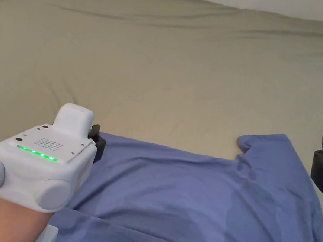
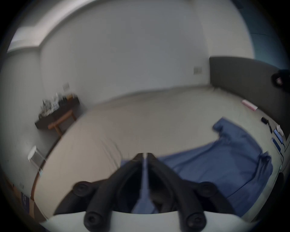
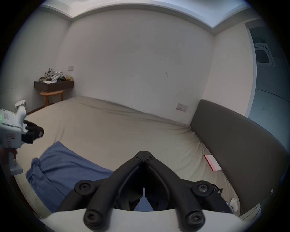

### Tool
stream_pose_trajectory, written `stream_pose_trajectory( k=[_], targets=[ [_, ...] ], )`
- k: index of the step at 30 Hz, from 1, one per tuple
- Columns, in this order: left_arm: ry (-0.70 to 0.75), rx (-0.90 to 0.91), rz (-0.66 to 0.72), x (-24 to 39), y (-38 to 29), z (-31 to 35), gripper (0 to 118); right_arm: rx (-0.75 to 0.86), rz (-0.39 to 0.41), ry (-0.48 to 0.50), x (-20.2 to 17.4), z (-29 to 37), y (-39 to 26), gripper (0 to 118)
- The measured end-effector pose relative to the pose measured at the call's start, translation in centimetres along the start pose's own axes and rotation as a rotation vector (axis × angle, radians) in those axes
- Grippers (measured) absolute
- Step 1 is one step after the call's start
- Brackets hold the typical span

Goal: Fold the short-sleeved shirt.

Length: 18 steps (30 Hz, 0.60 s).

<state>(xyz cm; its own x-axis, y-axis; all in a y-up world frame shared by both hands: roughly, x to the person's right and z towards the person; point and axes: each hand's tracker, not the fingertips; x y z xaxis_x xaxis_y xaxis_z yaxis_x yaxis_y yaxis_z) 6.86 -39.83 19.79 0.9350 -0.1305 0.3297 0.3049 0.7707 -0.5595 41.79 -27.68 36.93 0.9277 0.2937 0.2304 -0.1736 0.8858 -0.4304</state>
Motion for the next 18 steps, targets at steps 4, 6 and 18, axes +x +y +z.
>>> stream_pose_trajectory(
  k=[4,6,18],
  targets=[
    [0.009,-0.263,0.029,-3.6,-2.1,-9.6,114,-0.081,0.007,-0.018,1.2,-2.2,-1.8,2],
    [0.058,-0.279,0.082,-5.2,-1.8,-13.0,118,-0.142,0.009,-0.006,1.7,-3.3,-2.6,2],
    [0.040,-0.294,0.136,-5.9,0.1,-18.2,48,-0.231,0.020,-0.021,2.3,-6.3,-4.6,2]
  ],
)
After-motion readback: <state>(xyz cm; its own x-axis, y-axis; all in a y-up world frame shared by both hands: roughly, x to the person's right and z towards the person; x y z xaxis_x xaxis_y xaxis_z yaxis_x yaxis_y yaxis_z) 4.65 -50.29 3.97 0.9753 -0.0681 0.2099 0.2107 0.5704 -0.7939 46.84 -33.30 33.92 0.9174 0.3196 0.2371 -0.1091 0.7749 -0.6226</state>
